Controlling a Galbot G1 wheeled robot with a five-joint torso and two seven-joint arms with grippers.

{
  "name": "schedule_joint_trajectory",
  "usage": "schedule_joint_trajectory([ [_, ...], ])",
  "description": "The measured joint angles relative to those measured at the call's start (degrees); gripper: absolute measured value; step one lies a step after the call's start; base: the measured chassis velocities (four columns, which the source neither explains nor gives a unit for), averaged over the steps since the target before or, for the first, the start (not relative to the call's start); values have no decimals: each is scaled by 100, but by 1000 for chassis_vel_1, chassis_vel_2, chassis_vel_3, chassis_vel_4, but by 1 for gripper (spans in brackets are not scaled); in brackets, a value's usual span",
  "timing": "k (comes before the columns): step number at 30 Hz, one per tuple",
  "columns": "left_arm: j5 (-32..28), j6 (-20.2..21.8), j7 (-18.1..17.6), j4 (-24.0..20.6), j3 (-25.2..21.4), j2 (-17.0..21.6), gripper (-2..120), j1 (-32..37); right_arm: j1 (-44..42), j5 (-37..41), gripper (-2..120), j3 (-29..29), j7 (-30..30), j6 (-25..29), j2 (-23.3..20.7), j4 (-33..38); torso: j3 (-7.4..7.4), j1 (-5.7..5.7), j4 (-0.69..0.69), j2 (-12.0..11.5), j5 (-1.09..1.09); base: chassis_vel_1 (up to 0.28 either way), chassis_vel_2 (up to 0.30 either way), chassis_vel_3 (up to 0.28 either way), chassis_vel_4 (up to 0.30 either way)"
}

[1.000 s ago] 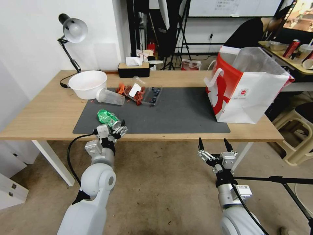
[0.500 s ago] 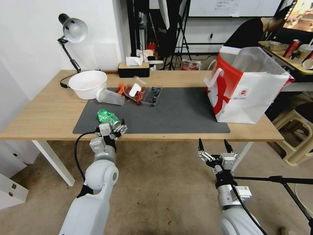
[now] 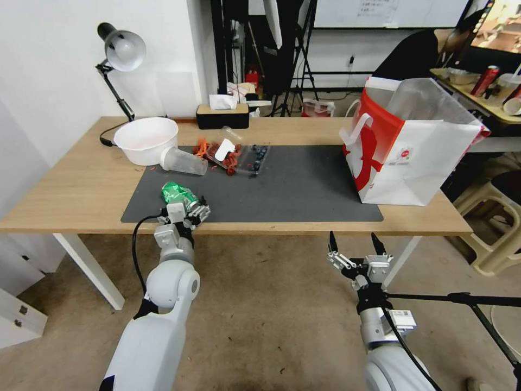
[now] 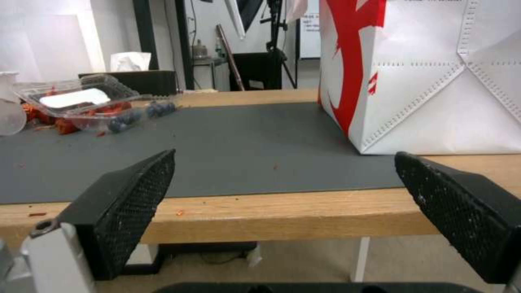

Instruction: Pick up the trash from the table and place it into the takeout bag.

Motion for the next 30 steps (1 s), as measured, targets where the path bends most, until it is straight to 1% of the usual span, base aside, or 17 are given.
schedule_joint_trajectory([
  [3,11,97,-15,2,22,18,86,0,1,-3,100,10,9,1,4,-7,0,0,0,0,0,0,0,0,0],
  [4,11,97,-15,2,22,18,86,0,1,-3,100,10,9,1,4,-7,0,0,0,0,0,0,0,0,0],
  [5,19,123,-20,-11,32,21,80,14,4,-3,100,11,11,2,7,-12,0,0,0,0,1,0,0,0,0],
  [6,26,137,-25,-19,36,21,76,25,7,-5,100,12,12,4,12,-19,0,0,0,0,1,0,0,0,0],
  [7,33,163,-32,-25,38,20,69,33,10,-7,100,12,13,6,19,-27,0,0,0,1,1,0,0,0,0],
  [8,33,163,-32,-25,38,20,69,33,10,-7,100,12,13,6,19,-27,0,0,0,1,1,0,0,0,0],
  [10,40,170,-38,-27,39,22,60,42,15,-12,100,7,16,8,30,-35,0,0,0,2,2,0,0,0,0],
  [12,49,174,-45,-37,32,41,55,51,15,-17,100,1,16,11,39,-41,0,0,0,2,2,0,0,0,0],
  [13,49,174,-45,-37,32,41,55,51,15,-17,100,1,16,11,39,-41,0,0,0,2,2,0,0,0,0],
  [16,50,173,-50,-61,12,74,47,79,15,-31,100,-5,19,19,44,-57,-1,-1,0,2,1,0,0,0,0],
  [20,58,161,-38,-84,1,90,47,116,22,-34,100,-14,23,21,46,-60,-1,0,-2,2,1,0,0,0,0],
  [23,108,59,41,-78,-8,103,47,144,25,-35,100,-19,24,22,47,-63,0,0,0,2,0,0,0,0,0],
  [25,207,-214,270,-23,-24,135,47,174,26,-35,100,-23,25,24,50,-65,1,0,2,1,-2,0,0,0,0],
  [26,207,-214,270,-23,-24,135,47,174,26,-35,100,-23,25,24,50,-65,1,0,2,1,-2,0,0,0,0],
  [28,267,-565,569,24,-30,202,47,183,26,-35,100,-23,25,31,55,-72,1,0,0,0,-4,0,0,0,0],
  [29,289,-770,756,36,-39,242,47,183,25,-36,100,-23,26,34,58,-75,1,0,0,-1,-1,0,0,0,0],
  [30,289,-770,756,36,-39,242,47,183,25,-36,100,-23,26,34,58,-75,1,0,0,-1,-1,0,0,0,0],
])
